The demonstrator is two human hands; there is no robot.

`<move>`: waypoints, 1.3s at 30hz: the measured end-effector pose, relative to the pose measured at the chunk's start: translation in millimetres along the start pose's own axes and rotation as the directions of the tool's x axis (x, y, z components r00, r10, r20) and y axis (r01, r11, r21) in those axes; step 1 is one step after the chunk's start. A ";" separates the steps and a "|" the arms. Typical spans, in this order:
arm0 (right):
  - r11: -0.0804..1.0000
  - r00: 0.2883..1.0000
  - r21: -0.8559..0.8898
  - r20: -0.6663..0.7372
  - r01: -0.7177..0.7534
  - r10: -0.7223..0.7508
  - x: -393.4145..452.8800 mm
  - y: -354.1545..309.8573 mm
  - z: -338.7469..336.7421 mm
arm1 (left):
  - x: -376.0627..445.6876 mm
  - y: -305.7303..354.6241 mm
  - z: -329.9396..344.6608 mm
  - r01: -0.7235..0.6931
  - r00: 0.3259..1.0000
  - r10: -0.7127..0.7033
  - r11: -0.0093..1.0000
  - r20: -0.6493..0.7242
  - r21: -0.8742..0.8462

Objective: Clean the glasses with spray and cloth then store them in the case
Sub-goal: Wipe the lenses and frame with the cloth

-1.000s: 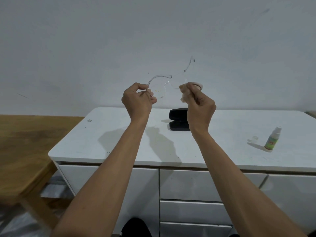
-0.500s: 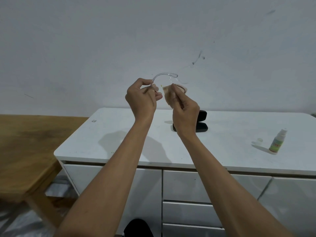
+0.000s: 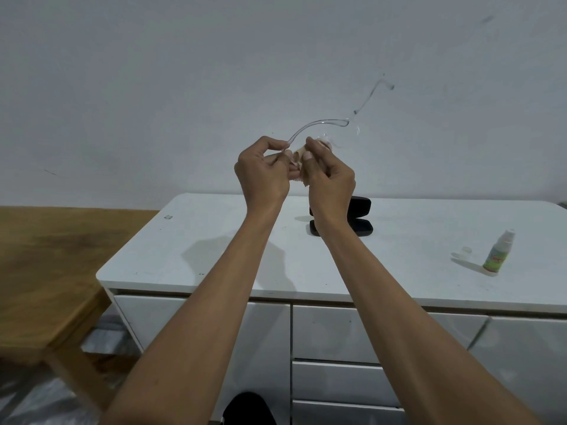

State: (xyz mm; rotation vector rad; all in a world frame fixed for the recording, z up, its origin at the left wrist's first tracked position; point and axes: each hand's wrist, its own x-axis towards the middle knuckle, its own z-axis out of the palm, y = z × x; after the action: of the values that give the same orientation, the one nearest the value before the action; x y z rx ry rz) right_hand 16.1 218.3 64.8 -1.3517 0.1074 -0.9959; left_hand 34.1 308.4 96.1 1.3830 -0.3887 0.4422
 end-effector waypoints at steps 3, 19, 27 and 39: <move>0.980 0.993 0.157 -0.005 -0.119 0.122 2.9 -2.2 5.3 | 0.2 0.0 1.2 0.010 1.000 -0.010 1.000 -0.004 0.000; 0.990 0.981 -0.118 0.168 -0.080 0.099 -3.8 5.0 -9.2 | 6.3 -31.8 -22.0 0.127 0.992 -0.124 0.988 -0.036 0.087; 0.991 0.999 -0.129 -0.019 0.023 -0.026 -9.1 4.4 -5.5 | 7.0 -22.6 -12.3 0.108 0.994 -0.107 0.994 -0.012 0.007; 0.998 0.994 0.001 0.084 -0.067 0.067 1.3 3.8 4.0 | 8.3 -15.1 -3.8 0.085 0.996 -0.083 0.992 0.024 -0.095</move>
State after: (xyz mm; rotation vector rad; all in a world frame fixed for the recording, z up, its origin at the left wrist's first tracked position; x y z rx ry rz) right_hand 21.3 220.0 63.4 -1.3765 0.0868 -0.8813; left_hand 48.9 310.8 87.0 1.3063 -0.3624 0.3366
